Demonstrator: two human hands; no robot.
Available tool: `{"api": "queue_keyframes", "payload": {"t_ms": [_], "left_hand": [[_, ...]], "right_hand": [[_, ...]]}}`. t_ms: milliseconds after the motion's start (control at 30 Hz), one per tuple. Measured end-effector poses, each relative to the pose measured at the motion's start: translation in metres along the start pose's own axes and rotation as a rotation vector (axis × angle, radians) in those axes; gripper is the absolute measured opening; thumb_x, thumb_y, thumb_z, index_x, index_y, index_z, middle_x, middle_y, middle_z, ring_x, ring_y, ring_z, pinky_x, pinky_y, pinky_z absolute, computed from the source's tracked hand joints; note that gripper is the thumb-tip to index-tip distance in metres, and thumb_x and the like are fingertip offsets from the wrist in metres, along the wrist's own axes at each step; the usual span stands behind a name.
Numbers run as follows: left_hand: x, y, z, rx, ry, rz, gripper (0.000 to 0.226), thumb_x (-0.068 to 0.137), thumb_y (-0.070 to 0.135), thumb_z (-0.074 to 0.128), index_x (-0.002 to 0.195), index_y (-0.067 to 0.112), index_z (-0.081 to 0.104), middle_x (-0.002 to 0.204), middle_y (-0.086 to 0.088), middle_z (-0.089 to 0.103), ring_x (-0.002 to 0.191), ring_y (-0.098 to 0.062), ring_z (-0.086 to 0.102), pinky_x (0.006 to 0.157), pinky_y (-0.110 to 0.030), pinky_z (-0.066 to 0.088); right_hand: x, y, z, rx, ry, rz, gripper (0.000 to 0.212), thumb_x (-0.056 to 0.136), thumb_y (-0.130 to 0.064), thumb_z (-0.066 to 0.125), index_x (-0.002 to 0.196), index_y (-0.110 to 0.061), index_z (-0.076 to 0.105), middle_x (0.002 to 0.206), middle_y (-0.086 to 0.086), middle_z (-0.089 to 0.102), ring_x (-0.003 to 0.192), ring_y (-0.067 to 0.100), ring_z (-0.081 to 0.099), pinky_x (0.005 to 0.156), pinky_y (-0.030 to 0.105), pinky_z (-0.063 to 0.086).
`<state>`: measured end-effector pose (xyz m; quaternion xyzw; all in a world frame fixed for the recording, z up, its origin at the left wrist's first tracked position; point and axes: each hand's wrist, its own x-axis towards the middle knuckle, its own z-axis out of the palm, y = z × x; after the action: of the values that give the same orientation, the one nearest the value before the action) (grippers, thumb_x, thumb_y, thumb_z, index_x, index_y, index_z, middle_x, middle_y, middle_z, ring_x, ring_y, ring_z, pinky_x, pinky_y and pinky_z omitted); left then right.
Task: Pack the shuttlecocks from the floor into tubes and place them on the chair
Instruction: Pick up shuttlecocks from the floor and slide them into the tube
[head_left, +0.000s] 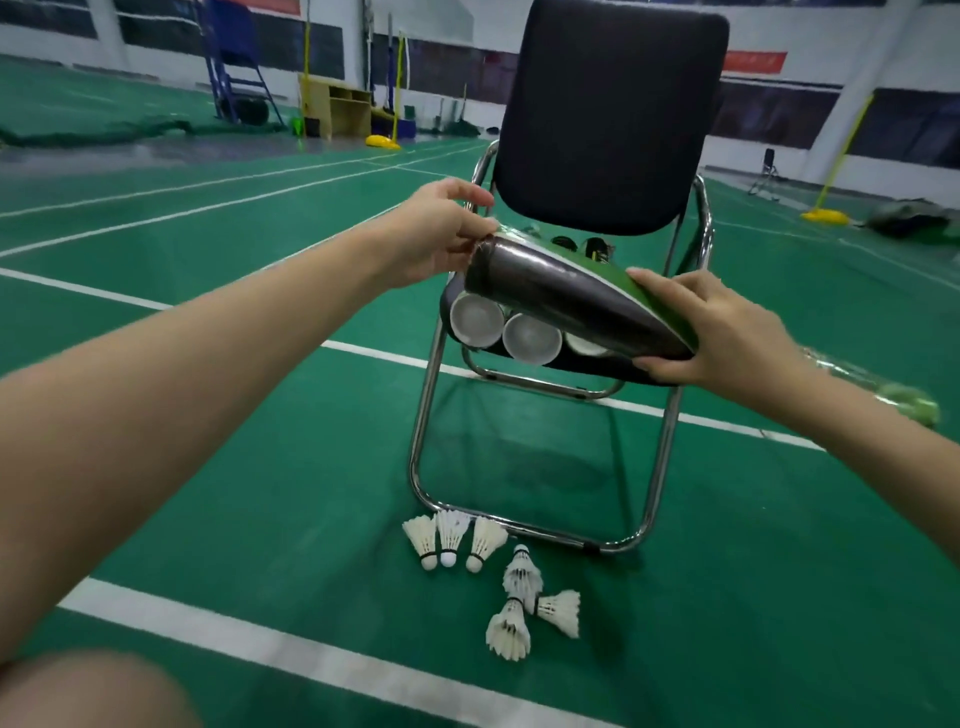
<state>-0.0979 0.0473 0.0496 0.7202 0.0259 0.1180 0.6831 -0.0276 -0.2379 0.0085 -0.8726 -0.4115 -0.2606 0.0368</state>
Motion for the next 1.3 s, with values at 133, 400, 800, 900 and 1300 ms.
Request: {"api": "queue_keyframes", "payload": {"t_ms": [133, 400, 800, 900, 1300], "left_hand": [[-0.011, 0.006, 0.006, 0.219, -0.268, -0.063, 0.032, 0.091, 0.001, 0.055, 0.119, 0.017, 0.054, 0.097, -0.009, 0.063, 0.073, -0.013, 0.067, 0.066, -0.023, 0.056], [-0.030, -0.014, 0.027, 0.358, -0.518, -0.137, 0.043, 0.088, 0.001, 0.059, 0.125, 0.023, 0.054, 0.076, 0.004, 0.068, 0.077, -0.010, 0.069, 0.067, -0.018, 0.053], [-0.059, -0.108, 0.057, 0.339, -0.388, -0.302, 0.035, 0.090, -0.004, 0.057, 0.119, 0.016, 0.054, 0.080, -0.005, 0.063, 0.070, -0.013, 0.065, 0.066, -0.022, 0.057], [-0.067, -0.145, 0.054, 0.290, -0.330, -0.365, 0.036, 0.088, -0.003, 0.059, 0.119, 0.013, 0.054, 0.086, -0.008, 0.066, 0.066, -0.011, 0.066, 0.060, -0.017, 0.053], [-0.075, -0.268, 0.061, 0.163, -0.221, -0.508, 0.030, 0.084, -0.002, 0.066, 0.104, 0.020, 0.059, 0.087, -0.012, 0.064, 0.067, -0.016, 0.060, 0.061, -0.021, 0.049]], "right_hand": [[-0.023, 0.001, 0.000, 0.122, -0.101, 0.075, 0.084, 0.071, -0.045, 0.072, 0.137, -0.050, 0.020, 0.124, -0.002, 0.041, 0.090, 0.013, 0.046, 0.073, 0.039, 0.051], [-0.085, -0.002, 0.026, 0.515, -0.238, 0.173, 0.079, 0.070, -0.035, 0.075, 0.127, -0.057, 0.024, 0.122, -0.003, 0.047, 0.106, 0.009, 0.046, 0.088, 0.022, 0.036], [-0.157, -0.019, 0.097, 0.666, -0.423, 0.262, 0.078, 0.069, -0.040, 0.075, 0.127, -0.059, 0.027, 0.123, -0.027, 0.044, 0.107, -0.006, 0.046, 0.088, 0.010, 0.037], [-0.167, -0.022, 0.116, 0.634, -0.482, 0.250, 0.079, 0.070, -0.043, 0.074, 0.128, -0.060, 0.023, 0.127, -0.021, 0.044, 0.110, 0.001, 0.046, 0.092, 0.022, 0.040], [-0.209, -0.025, 0.195, 0.626, -0.663, 0.278, 0.081, 0.072, -0.049, 0.070, 0.124, -0.067, 0.011, 0.124, -0.022, 0.041, 0.109, 0.004, 0.047, 0.091, 0.029, 0.044]]}}
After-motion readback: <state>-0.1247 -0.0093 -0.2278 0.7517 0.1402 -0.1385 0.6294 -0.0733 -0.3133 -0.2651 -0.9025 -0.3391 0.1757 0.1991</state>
